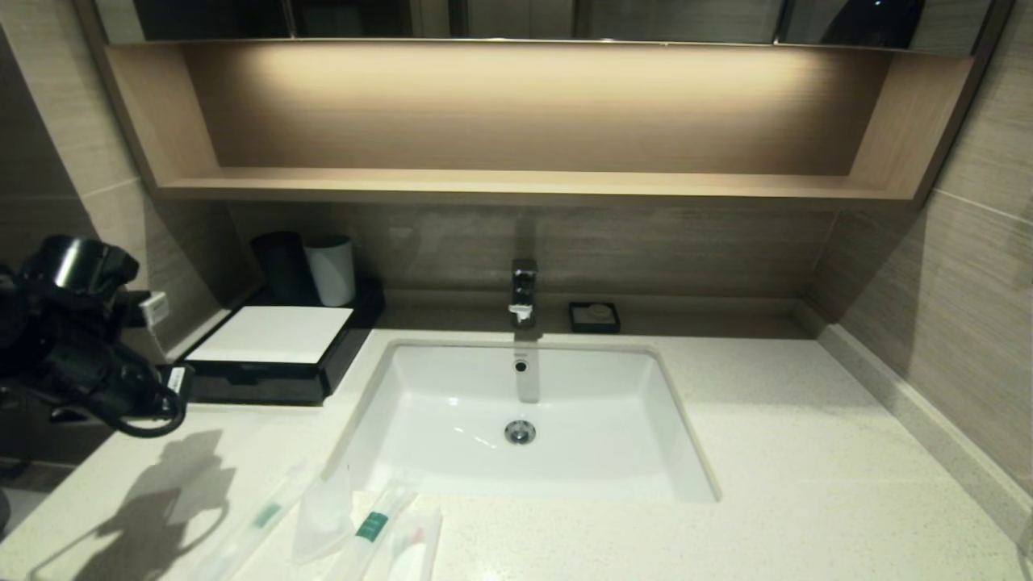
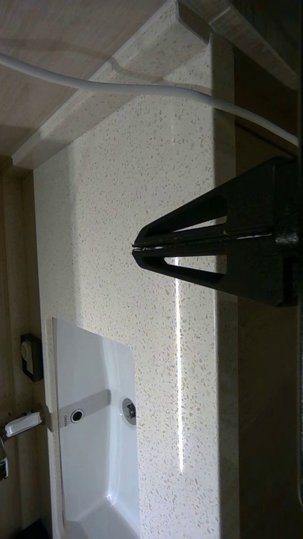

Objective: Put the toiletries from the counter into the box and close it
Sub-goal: Open the drawer

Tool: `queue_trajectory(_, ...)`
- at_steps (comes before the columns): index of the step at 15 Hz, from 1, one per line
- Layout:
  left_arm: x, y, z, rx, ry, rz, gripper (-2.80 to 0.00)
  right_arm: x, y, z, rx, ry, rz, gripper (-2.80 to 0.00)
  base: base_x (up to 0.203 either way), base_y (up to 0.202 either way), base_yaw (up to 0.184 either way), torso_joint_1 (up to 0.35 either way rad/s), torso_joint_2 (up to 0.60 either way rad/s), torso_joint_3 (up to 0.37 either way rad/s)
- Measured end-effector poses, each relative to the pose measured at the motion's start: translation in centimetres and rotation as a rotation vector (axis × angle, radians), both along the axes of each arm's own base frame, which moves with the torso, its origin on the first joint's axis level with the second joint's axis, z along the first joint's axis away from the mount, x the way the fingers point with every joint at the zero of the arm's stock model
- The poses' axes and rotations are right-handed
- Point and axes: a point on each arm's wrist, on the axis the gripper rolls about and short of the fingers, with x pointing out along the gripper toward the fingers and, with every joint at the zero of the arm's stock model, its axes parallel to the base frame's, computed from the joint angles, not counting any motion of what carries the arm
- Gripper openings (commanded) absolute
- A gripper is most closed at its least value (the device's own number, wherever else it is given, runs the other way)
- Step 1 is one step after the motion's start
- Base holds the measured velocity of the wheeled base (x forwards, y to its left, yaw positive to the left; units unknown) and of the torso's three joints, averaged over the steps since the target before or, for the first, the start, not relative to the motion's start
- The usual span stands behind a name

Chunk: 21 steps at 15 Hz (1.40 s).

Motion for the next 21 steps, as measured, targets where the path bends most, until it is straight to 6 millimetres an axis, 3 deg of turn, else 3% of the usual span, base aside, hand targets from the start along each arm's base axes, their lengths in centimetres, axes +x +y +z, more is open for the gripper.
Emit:
queue_trajectory(9, 3.5, 0.3, -1.5, -0.016, -0.046, -0.068, -2.80, 0.0, 0.0, 0.0, 0.000, 0.000, -0.001, -2.80, 0.000, 0.000, 0.000, 0.000, 0.00, 0.000)
queue_trajectory(21, 6.0, 0.8, -3.1, -0.053, -0.080, -0.115, -2.80, 0.0, 0.0, 0.0, 0.000, 0.000, 0.000, -2.80, 0.000, 0.000, 0.000, 0.000, 0.00, 0.000)
